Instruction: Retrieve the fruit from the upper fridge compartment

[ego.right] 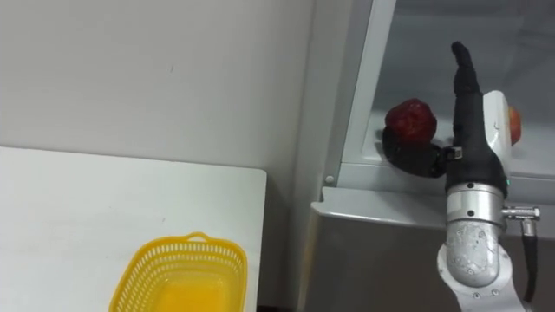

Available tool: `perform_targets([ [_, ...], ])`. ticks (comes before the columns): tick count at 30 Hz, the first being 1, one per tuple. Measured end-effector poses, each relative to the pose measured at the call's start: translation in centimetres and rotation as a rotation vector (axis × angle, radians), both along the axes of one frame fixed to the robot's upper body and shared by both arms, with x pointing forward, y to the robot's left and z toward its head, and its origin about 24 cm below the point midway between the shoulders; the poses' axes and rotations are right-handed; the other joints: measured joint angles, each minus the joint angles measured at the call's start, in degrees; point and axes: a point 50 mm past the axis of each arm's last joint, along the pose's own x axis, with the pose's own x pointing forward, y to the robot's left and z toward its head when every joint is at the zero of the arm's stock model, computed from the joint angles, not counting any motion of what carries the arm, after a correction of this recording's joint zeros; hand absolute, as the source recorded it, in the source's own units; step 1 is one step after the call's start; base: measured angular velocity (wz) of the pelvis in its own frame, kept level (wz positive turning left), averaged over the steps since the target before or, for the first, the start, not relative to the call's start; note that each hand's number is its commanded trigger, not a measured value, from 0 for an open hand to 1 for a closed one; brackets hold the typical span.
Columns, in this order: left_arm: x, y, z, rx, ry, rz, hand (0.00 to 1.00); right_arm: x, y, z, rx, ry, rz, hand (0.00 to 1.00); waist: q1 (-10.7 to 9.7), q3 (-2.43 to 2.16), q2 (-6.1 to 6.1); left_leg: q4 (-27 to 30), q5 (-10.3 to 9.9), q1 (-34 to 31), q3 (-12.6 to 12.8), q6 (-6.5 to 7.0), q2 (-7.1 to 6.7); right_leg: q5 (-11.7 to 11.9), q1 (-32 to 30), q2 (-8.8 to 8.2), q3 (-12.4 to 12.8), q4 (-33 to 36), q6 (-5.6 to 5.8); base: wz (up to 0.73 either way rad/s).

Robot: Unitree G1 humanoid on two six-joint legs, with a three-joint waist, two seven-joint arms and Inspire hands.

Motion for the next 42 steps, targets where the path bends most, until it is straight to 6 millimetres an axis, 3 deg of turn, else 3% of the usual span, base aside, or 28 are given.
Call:
perform_targets([
  [7, 0.2, 0.1, 0.1, -0.001, -0.013, 0.018, 0.0, 0.2, -0.6, -0.4, 0.031, 0.056, 0.035, 0.0, 0.0, -0.38, -0.75, 0.1, 0.0, 0.0, 0.0, 0.0, 0.01, 0.0, 0.0, -0.01, 0.0, 0.0, 0.0, 0.0],
  [24, -2.1, 0.5, 0.1, 0.004, 0.059, 0.09, 0.0, 1.3, -1.8, -0.1, 0.258, 0.171, 0.218, 0.0, -0.6, -0.32, -0.78, 0.0, 0.0, 0.0, 0.3, -0.04, 0.3, 0.1, 0.1, 0.11, -0.5, 0.0, -0.11, 0.0],
  [25, -2.0, 0.5, 0.1, 0.004, 0.062, 0.09, 0.0, 1.4, -1.9, 0.0, 0.254, 0.178, 0.223, 0.07, -0.6, -0.31, -0.8, 0.0, 0.0, 0.0, 0.3, -0.04, 0.29, 0.1, 0.1, 0.11, -0.5, 0.0, -0.11, 0.0],
  [26, -2.1, 0.5, 0.1, 0.006, 0.067, 0.092, 0.0, 1.5, -1.9, 0.1, 0.25, 0.189, 0.231, 0.24, -0.6, -0.3, -0.82, 0.1, 0.0, 0.0, 0.3, -0.04, 0.27, 0.1, 0.1, 0.1, -0.3, 0.0, -0.11, 0.0],
  [27, -2.0, 0.5, 0.1, 0.009, 0.07, 0.093, 0.0, 1.7, -2.1, 0.1, 0.247, 0.199, 0.235, 0.47, -0.6, -0.31, -0.88, 0.1, 0.0, 0.0, 0.3, -0.04, 0.25, 0.1, 0.1, 0.09, -0.2, 0.0, -0.12, 0.0],
  [28, -2.0, 0.6, 0.1, 0.011, 0.07, 0.094, 0.0, 1.7, -2.1, 0.1, 0.243, 0.204, 0.238, 0.83, -0.6, -0.3, -0.92, 0.1, 0.0, 0.0, 0.3, -0.04, 0.24, 0.1, 0.1, 0.08, -0.2, 0.0, -0.12, 0.0],
  [29, -2.0, 0.6, 0.1, 0.018, 0.07, 0.095, 0.0, 1.7, -2.2, 0.2, 0.239, 0.212, 0.243, 1.0, -0.6, -0.27, -1.0, 0.2, 0.0, 0.0, 0.3, -0.03, 0.22, 0.1, 0.1, 0.07, -0.1, -0.1, -0.12, 0.0],
  [42, -1.7, 1.0, 0.2, 0.054, 0.062, 0.095, 0.0, 2.1, -2.6, 0.4, 0.235, 0.241, 0.243, 1.0, -0.5, -0.57, -1.88, 1.0, 0.0, -0.1, 0.3, -0.03, 0.21, 0.1, 0.0, 0.07, -0.2, -0.2, -0.12, 0.0],
])
